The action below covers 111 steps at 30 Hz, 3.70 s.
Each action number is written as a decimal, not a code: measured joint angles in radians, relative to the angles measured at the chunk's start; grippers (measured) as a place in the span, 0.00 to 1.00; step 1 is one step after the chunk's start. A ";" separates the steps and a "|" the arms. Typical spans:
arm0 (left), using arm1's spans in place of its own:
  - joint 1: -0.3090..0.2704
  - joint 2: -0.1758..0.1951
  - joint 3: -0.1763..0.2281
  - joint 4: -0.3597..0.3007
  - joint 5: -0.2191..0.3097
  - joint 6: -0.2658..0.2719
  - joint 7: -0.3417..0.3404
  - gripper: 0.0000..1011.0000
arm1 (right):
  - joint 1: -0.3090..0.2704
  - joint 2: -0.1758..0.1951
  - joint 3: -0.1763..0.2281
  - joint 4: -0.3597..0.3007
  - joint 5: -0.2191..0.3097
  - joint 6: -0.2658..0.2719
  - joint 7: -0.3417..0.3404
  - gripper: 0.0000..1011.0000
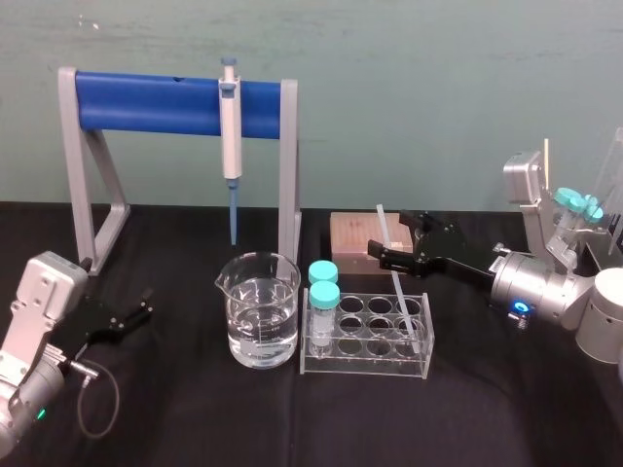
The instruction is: Pick up the stirring rod with one hand, then place it down.
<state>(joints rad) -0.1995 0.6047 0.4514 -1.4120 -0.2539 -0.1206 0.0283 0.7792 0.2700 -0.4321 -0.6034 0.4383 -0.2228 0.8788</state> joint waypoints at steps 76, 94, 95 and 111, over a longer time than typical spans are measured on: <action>0.000 0.000 0.000 0.000 0.000 0.000 0.000 0.99 | 0.032 -0.020 0.004 0.063 -0.022 -0.011 0.018 0.08; 0.000 0.000 0.000 0.000 0.000 0.000 0.000 0.99 | -0.032 0.002 0.043 -0.096 0.017 0.032 -0.014 0.08; 0.000 0.000 0.000 0.000 0.000 0.000 0.000 0.99 | -0.035 0.003 0.044 -0.106 0.021 0.035 -0.014 0.08; 0.000 0.000 0.000 0.000 0.000 0.000 0.000 0.99 | -0.079 0.025 0.046 -0.283 0.091 0.056 -0.039 0.08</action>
<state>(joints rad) -0.1995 0.6047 0.4513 -1.4120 -0.2539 -0.1206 0.0283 0.7006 0.2946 -0.3864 -0.8859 0.5291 -0.1669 0.8394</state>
